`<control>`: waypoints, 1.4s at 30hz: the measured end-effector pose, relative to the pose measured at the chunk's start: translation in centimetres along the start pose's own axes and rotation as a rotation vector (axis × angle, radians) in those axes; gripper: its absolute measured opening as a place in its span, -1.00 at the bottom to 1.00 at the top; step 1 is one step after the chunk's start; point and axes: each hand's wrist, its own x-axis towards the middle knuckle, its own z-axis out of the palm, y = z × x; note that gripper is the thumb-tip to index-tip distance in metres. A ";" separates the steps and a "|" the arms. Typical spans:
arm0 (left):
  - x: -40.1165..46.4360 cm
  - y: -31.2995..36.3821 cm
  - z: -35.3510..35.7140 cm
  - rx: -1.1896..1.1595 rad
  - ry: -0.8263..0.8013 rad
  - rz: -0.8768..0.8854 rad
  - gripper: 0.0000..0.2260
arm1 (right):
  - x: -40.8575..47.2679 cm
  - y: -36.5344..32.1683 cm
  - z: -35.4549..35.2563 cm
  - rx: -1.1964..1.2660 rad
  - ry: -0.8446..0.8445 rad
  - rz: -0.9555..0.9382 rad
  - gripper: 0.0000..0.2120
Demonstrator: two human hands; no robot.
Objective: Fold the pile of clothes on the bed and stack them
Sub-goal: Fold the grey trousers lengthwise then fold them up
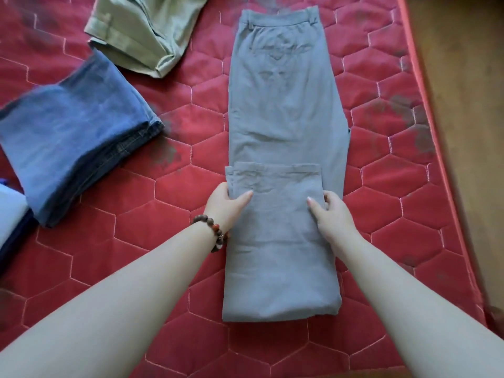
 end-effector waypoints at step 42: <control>11.4 11.9 -1.4 -0.218 0.052 0.112 -0.73 | 13.7 -11.2 -2.9 0.071 0.079 -0.279 -0.58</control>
